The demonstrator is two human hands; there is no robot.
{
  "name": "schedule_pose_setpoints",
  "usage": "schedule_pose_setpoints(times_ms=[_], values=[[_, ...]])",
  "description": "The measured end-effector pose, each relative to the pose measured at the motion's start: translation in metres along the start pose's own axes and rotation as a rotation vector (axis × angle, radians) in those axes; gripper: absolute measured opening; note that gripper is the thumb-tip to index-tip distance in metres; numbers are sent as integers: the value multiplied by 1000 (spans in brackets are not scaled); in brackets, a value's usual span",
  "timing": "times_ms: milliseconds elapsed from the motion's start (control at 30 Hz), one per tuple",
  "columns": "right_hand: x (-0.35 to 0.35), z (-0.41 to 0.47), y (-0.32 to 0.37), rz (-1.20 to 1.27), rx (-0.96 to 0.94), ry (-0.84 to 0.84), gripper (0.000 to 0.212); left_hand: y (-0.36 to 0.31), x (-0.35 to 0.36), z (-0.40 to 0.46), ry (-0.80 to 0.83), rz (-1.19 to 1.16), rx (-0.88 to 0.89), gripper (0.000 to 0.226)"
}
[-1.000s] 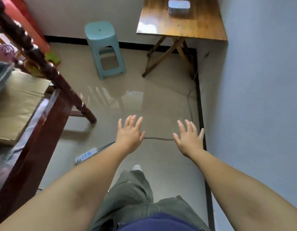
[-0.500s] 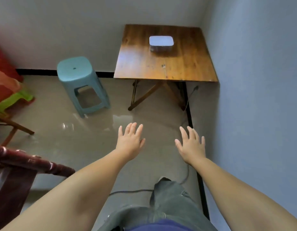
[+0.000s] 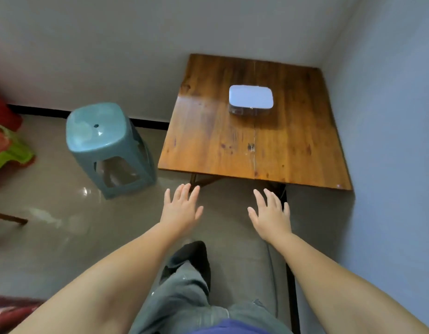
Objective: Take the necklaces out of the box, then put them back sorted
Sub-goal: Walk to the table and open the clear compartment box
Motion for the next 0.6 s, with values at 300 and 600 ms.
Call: schedule_pose_setpoints(times_ms=[300, 600], values=[[-60, 131, 15, 120, 116, -19, 55, 15, -55, 184, 22, 62, 89, 62], [-110, 287, -18, 127, 18, -46, 54, -36, -60, 332, 101, -325, -62, 68]])
Point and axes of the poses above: each hand's wrist, its own z-axis towards the middle knuckle, its own x-axis out of the palm, y = z × x, the point moved 4 cm from there along z, towards the middle knuckle, and after that the axes turned 4 degrees about -z, right-handed, at the moved point
